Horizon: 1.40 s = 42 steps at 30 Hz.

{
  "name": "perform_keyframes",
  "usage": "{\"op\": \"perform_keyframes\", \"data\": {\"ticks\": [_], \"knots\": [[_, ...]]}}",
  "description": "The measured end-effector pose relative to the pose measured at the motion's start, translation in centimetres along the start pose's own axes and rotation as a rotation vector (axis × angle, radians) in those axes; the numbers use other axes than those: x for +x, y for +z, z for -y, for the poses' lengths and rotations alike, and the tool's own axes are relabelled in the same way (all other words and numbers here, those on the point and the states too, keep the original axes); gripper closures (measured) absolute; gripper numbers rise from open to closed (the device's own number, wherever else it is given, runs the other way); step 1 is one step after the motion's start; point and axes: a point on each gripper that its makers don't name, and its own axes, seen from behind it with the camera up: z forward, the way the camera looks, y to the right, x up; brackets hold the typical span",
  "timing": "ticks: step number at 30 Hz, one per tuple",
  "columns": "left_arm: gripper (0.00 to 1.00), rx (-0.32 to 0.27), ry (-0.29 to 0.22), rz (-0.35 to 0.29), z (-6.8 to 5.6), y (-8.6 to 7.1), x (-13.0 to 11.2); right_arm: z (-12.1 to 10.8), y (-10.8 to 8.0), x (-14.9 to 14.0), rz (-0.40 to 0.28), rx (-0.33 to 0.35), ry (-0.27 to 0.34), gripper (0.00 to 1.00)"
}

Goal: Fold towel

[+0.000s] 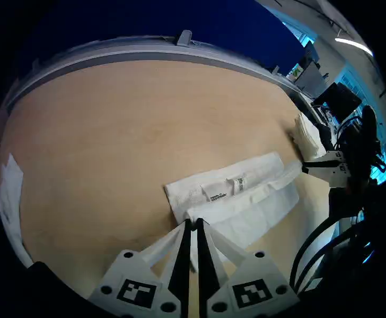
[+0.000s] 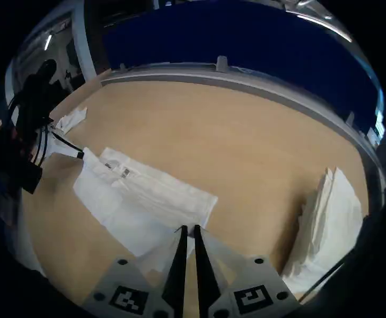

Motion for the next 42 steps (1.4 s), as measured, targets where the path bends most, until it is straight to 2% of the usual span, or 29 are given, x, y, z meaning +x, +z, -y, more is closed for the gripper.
{"op": "perform_keyframes", "data": {"ticks": [2,4,8,10,11,14,19,20,26,33,42], "knots": [[0.9,0.007,0.0,0.002,0.3,0.2,0.1,-0.1,0.4,0.2,-0.004,-0.002,0.005,0.88],[0.83,0.019,0.001,0.001,0.7,0.4,0.2,-0.1,0.8,0.3,-0.006,-0.004,0.007,0.87],[0.61,0.053,0.006,0.003,1.6,0.8,0.5,-0.3,1.5,0.5,-0.009,-0.012,0.007,0.84],[0.57,0.067,0.009,0.0,2.0,0.8,0.6,-0.6,1.7,0.8,-0.015,-0.027,0.004,0.79],[0.53,0.075,0.01,-0.002,2.2,0.8,0.7,-0.8,1.8,1.0,-0.019,-0.037,0.002,0.74],[0.43,0.083,0.012,-0.013,2.3,0.5,0.8,-1.4,1.8,1.4,-0.037,-0.067,-0.008,0.45],[0.09,0.08,0.014,-0.027,2.2,0.0,0.7,-2.1,1.5,1.8,-0.059,-0.094,-0.005,0.05],[0.04,0.082,0.015,-0.031,2.3,-0.1,0.8,-2.2,1.5,1.9,-0.063,-0.097,0.0,0.01],[0.05,0.095,0.018,-0.05,2.4,-0.5,0.9,-2.3,1.1,2.1,-0.076,-0.097,0.017,0.0],[0.05,0.133,0.028,-0.08,2.6,-1.3,0.8,-1.7,0.6,2.0,-0.081,-0.093,0.001,0.0],[0.04,0.197,0.014,-0.129,3.0,-3.7,-1.6,-0.4,-0.6,0.8,-0.08,-0.072,-0.001,0.0]]}}
